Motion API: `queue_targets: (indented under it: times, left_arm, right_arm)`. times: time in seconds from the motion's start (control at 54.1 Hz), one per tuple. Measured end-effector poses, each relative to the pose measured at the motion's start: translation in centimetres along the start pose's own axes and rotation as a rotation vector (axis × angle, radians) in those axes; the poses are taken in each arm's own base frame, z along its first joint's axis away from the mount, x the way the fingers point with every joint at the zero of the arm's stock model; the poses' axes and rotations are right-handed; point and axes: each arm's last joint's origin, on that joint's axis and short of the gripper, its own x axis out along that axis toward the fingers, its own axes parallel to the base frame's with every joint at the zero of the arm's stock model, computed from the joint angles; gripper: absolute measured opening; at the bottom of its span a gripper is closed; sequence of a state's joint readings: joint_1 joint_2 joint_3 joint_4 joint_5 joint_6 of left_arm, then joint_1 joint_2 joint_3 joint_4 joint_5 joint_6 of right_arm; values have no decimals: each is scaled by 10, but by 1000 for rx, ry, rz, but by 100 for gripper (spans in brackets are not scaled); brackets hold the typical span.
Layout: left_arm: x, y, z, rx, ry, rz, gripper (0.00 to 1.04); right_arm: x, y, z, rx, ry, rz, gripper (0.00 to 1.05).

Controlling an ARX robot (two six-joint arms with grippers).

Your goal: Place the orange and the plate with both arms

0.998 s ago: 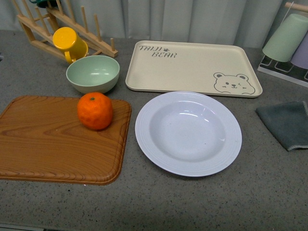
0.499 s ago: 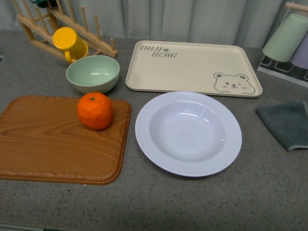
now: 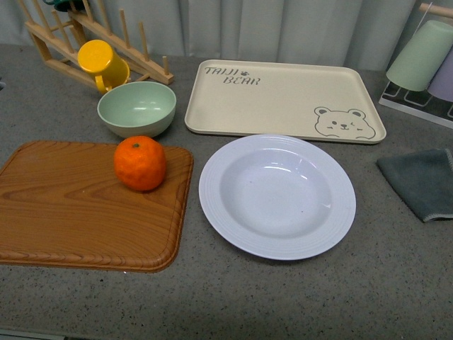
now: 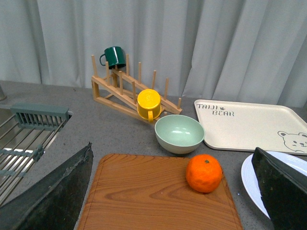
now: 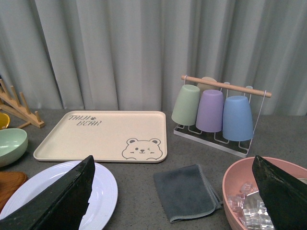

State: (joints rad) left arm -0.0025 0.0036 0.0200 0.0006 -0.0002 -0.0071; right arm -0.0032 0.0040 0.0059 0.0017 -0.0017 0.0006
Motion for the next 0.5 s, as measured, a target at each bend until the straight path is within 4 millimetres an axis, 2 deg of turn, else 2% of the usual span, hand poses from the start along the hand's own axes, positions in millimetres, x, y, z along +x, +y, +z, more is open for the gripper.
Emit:
queue_targets:
  times: [0.203,0.259,0.314,0.407,0.499]
  left_arm:
    - [0,0,0,0,0,0,98]
    - [1,1,-4,-58,84,117,98]
    - [7,3,-9,-123,149,197,98]
    - [21,4,-7,-222,168,170,98]
    - [39,2,-1,-251,171,139,98]
  right_arm:
    - [0,0,0,0,0,0,96]
    - [0,0,0,0,0,0,96]
    - [0,0,0,0,0,0,96]
    - [0,0,0,0,0,1,96]
    - [0,0,0,0,0,1,96]
